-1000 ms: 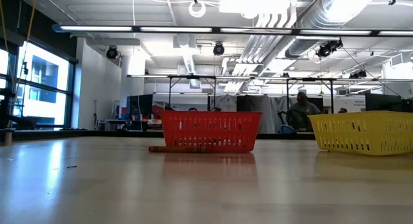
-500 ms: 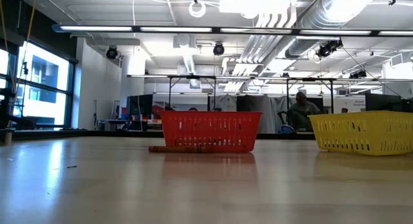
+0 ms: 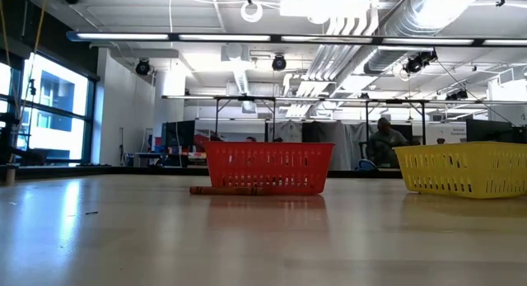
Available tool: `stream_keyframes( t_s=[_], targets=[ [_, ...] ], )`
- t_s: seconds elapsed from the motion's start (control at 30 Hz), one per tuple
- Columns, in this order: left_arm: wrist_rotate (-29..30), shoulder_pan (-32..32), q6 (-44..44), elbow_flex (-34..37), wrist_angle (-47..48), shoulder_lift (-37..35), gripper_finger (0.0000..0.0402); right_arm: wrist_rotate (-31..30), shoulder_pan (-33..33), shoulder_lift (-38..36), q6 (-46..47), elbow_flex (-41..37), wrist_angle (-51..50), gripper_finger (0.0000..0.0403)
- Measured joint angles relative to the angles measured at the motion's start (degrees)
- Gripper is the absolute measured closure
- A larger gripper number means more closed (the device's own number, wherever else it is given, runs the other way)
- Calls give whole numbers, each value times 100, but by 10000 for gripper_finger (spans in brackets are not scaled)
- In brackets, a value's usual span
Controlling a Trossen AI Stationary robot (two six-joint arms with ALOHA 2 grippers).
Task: Sort crayons
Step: Put the orange crayon into the orange bin
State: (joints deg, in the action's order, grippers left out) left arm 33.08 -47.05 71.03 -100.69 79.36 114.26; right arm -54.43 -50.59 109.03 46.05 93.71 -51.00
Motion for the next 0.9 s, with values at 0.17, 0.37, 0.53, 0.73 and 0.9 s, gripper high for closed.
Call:
stream_keyframes(
  t_s=[0.17, 0.37, 0.53, 0.73, 0.9],
  targets=[
    [951, 333, -959, -20, -394, 4, 307, 0, 0, 0, -1, 0, -107, 291],
    [1224, 681, -1319, 279, -480, 21, 307, 5, -1, 0, -1, 1, -270, 291],
    [1209, 896, -1323, 778, -617, 22, 307, 15, -4, 0, 7, 2, -343, 291],
    [1105, 966, -1806, 1269, -1521, 14, 307, 23, -4, 0, 3, 2, -388, 291],
    [920, 957, -2020, 1626, -2253, 17, 307, 24, -4, 0, 3, 2, -389, 291]
  ],
)
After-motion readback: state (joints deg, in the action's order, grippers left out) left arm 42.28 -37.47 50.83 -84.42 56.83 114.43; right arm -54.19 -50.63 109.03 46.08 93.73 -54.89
